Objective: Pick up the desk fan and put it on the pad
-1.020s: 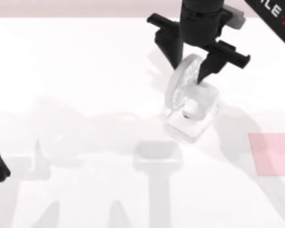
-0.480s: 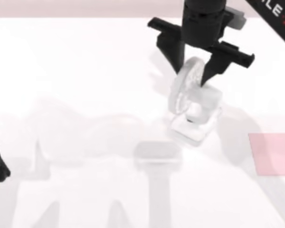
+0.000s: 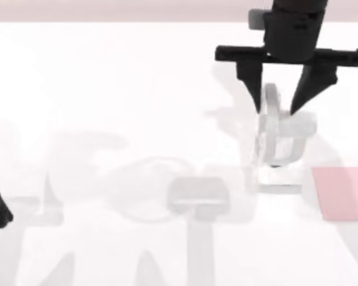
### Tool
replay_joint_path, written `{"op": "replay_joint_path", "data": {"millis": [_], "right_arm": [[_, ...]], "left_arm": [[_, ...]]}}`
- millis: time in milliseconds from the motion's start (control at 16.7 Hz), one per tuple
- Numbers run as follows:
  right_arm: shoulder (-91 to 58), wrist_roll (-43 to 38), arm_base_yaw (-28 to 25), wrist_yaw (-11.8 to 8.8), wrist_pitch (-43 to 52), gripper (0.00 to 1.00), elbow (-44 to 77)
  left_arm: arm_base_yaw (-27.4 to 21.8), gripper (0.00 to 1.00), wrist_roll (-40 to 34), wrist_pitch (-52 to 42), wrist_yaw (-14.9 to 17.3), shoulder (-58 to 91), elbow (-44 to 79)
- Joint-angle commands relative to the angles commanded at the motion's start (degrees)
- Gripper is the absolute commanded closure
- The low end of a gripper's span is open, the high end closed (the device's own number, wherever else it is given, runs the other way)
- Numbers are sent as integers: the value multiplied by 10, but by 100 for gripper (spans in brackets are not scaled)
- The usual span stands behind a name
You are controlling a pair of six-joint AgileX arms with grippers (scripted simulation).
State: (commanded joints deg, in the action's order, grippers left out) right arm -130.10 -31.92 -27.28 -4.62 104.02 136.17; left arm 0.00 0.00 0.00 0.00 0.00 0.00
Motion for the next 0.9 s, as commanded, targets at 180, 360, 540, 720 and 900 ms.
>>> {"op": "replay_joint_path", "data": {"millis": [180,360,540,720,900], "right_arm": [[58,217,29,-11,-20,100,-77],[121,450,61,-15,-54,100,-159],[180,669,92,-11,-96,100,-244],[231,855,122,1,-141,100,-326],[271,996,148,18,-183,100,-400]], "left_arm": [[0,0,0,0,0,0,0],[0,0,0,0,0,0,0],[0,0,0,0,0,0,0],[0,0,0,0,0,0,0],[0,0,0,0,0,0,0]]}}
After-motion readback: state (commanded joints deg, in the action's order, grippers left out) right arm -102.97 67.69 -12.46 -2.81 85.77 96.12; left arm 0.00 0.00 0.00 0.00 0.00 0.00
